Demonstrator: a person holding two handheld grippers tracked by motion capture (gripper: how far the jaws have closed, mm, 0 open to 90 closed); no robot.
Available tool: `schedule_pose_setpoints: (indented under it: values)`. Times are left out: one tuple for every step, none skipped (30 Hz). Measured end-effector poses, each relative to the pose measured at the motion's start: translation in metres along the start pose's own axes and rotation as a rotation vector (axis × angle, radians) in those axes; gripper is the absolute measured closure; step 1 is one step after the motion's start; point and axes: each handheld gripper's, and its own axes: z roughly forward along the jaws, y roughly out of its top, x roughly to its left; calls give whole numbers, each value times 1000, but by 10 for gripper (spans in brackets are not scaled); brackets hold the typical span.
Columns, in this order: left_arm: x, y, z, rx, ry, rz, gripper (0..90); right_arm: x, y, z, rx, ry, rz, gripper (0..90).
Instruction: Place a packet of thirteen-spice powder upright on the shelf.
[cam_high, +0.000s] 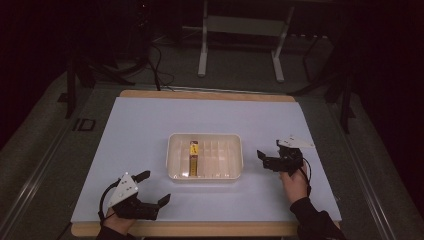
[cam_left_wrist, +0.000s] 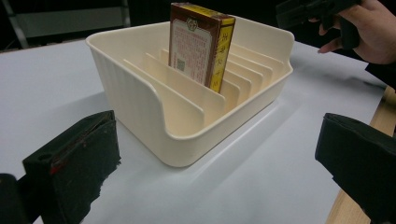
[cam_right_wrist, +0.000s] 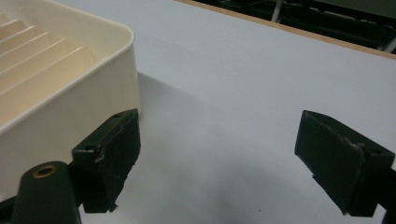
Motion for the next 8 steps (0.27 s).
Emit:
schedule_pose_setpoints:
  values:
    - [0, 0, 0, -1, 1, -1, 0, 0, 0, 0, -6, 1, -1, 144]
    - [0, 0, 0, -1, 2, -1, 0, 0, 0, -1, -6, 9, 1, 144]
    - [0, 0, 0, -1, 1, 0, 0, 0, 0, -1, -7, 7, 0, 144]
    - [0, 0, 0, 0, 1, 0, 0, 0, 1, -1, -10, 5, -4, 144]
    - [0, 0, 0, 0, 1, 0, 0, 0, 1, -1, -10, 13, -3, 144]
    - [0, 0, 0, -1, 1, -1, 0, 0, 1, -1, -10, 11, -1, 144]
    - [0, 0, 0, -1, 0, -1, 0, 0, 0, -1, -10, 10, -2, 145]
    - [0, 0, 1, 0, 0, -1, 0, 0, 0, -1, -8, 16, 0, 144]
